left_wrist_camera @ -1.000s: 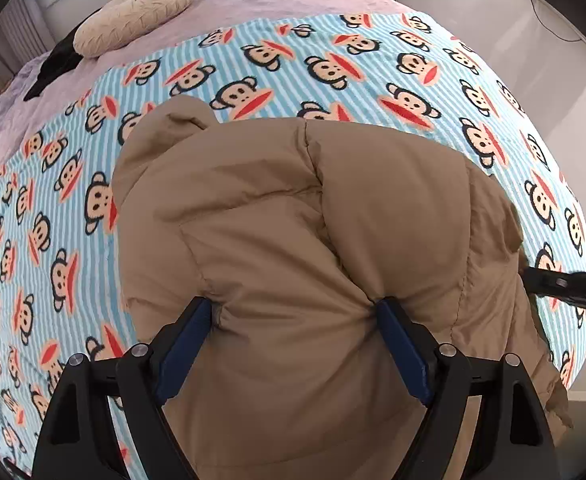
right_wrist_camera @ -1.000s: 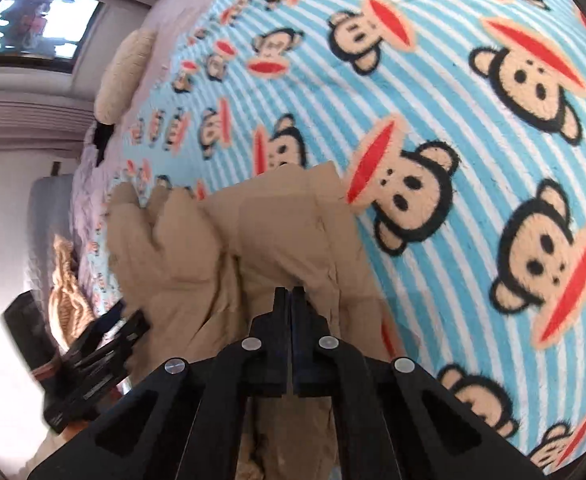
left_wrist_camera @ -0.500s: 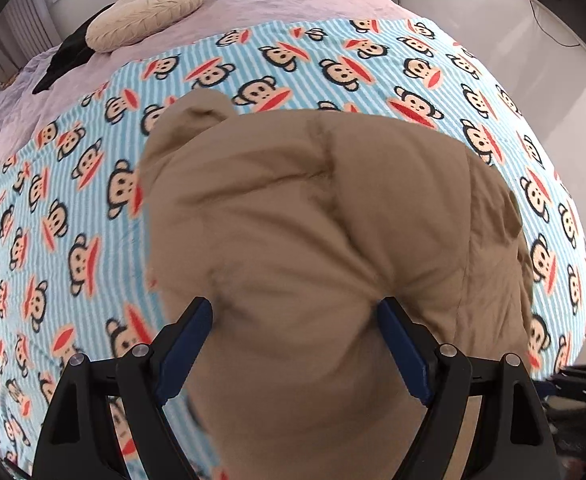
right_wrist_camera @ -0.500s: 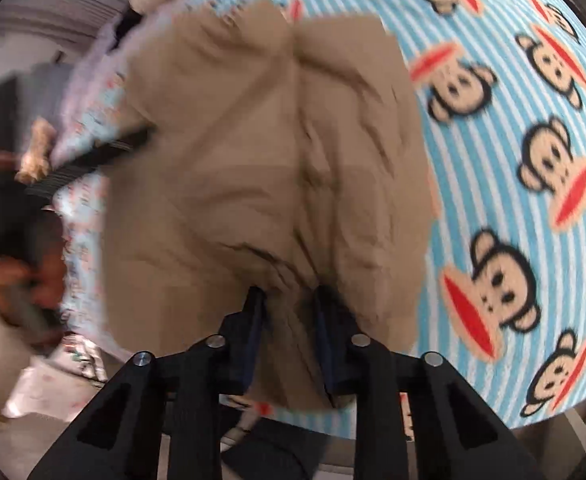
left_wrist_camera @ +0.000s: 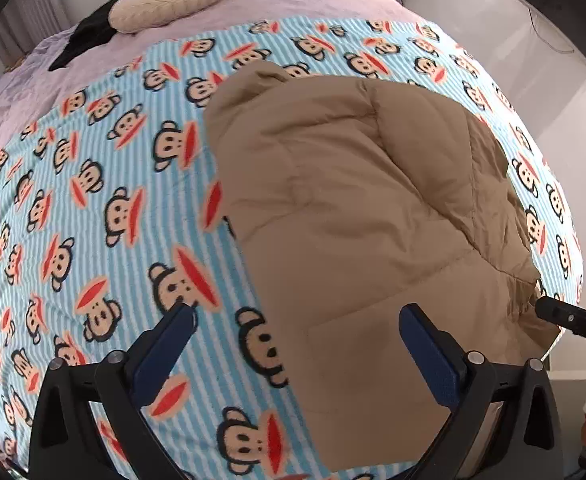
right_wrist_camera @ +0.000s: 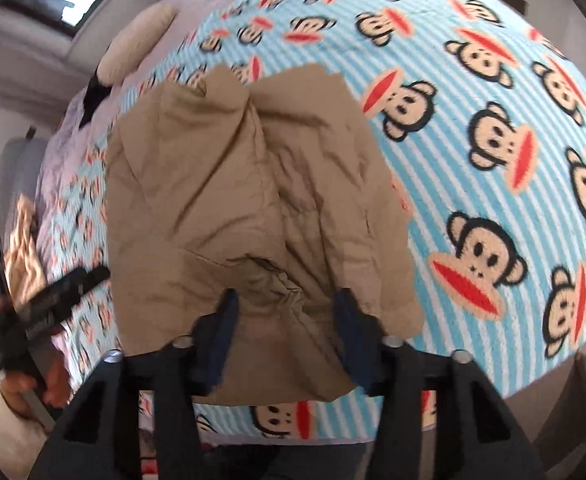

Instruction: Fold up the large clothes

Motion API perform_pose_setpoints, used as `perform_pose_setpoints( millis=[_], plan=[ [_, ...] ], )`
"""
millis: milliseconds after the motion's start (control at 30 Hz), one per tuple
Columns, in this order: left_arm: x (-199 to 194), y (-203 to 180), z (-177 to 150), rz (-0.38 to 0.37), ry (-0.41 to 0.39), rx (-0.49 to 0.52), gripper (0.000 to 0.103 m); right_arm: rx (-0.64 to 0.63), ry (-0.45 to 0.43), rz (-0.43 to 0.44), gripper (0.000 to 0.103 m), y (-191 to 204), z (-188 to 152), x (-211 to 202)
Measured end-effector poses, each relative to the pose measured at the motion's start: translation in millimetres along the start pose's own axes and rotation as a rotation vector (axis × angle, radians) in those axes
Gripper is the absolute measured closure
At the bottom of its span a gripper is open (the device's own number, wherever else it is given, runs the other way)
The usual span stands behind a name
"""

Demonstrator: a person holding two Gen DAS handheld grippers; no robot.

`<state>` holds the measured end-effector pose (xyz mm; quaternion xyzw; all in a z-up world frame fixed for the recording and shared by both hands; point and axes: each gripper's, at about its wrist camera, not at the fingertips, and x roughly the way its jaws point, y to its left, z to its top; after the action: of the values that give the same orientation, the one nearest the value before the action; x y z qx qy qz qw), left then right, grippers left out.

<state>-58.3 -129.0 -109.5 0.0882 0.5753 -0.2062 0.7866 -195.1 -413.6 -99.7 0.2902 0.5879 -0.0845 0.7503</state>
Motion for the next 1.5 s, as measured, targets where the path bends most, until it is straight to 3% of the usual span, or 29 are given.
perform_pose_setpoints(
  millis=[67, 167, 300, 333, 767, 900, 1167, 1300, 1400, 1433, 1500],
  plan=[
    [-2, 5, -6, -0.013, 0.003, 0.003, 0.0, 0.017, -0.014, -0.011, 0.044, 2, -6, -6],
    [-2, 9, -13, -0.021, 0.011, 0.01, 0.0, 0.022, -0.038, -0.03, 0.029, 5, -10, -14],
    [4, 13, -18, -0.03, 0.034, -0.012, 0.0, 0.028, -0.05, -0.047, 0.026, -7, -7, -24],
    [6, 14, -19, -0.038, 0.038, -0.022, 0.0, 0.032, -0.049, -0.049, 0.019, -11, -4, -25],
    [30, 30, -14, -0.071, 0.103, -0.235, 0.0, 0.078, 0.081, 0.089, 0.015, -74, 52, 14],
    [37, 37, -11, -0.142, 0.105, -0.283, 0.0, 0.084, 0.12, 0.117, 0.015, -84, 70, 35],
    [68, 63, -9, -0.358, 0.126, -0.423, 0.0, 0.145, 0.139, 0.273, 0.015, -108, 100, 73],
    [81, 66, -7, -0.447, 0.132, -0.443, 0.0, 0.155, 0.192, 0.405, 0.015, -105, 107, 92],
    [86, 74, -5, -0.543, 0.121, -0.483, 0.0, 0.173, 0.223, 0.556, 0.014, -100, 109, 98],
    [87, 77, -4, -0.592, 0.108, -0.5, 0.0, 0.167, 0.225, 0.594, 0.003, -97, 109, 97],
    [87, 81, -2, -0.643, 0.09, -0.507, 0.0, 0.139, 0.229, 0.65, 0.0, -90, 110, 94]
  ],
)
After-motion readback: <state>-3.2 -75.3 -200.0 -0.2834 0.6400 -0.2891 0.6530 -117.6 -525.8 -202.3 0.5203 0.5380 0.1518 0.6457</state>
